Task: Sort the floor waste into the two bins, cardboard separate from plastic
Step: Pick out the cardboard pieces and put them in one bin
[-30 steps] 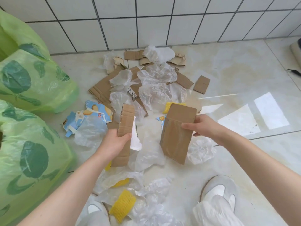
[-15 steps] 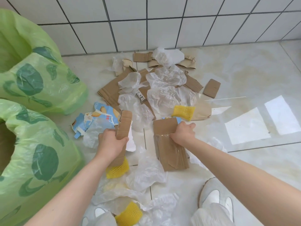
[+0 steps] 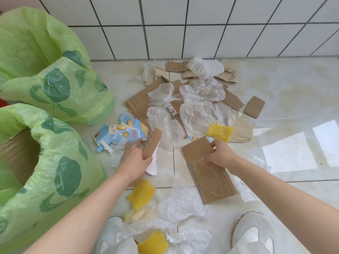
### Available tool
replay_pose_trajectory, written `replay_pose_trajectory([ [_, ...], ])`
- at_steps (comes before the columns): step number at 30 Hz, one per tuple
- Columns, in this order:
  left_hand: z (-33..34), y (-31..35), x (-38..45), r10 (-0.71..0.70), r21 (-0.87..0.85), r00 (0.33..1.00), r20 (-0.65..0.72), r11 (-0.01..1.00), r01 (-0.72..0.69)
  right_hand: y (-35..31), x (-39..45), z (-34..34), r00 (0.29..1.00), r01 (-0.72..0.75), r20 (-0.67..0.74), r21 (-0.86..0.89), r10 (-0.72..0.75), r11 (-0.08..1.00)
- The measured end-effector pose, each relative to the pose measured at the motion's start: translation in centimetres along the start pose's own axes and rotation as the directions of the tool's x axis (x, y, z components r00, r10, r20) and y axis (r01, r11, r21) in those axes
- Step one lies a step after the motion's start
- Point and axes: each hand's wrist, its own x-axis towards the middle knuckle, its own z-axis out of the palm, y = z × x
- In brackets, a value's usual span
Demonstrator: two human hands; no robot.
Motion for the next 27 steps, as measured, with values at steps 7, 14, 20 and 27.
replay_pose_trajectory([
  [7,1.9,0.7,-3.5,0.069,0.036,0.994,0.087,0.997,-0.073,0.5,-0.1,0.0,0.972,0.217,-0.048,-0.188,-0.229,0.958],
  [14,0.3,2.9,-3.1,0.107,0.172,0.990,-0.092,0.981,-0.090,-0.8,1.9,1.2,0.965,0.228,0.028,-0.587,-0.262,0.777],
  [20,-0.8,4.5,1.3,0.290,0.187,0.957,-0.032,0.942,-0.279,-1.7,2.3,1.8,0.980,0.179,0.055,-0.674,-0.193,0.717],
  [27,-0.1,5.3,3.7,0.303,0.259,0.941,0.149,0.907,-0.333,-2.2,2.6,1.4,0.969,0.246,0.143,-0.523,-0.200,0.816],
])
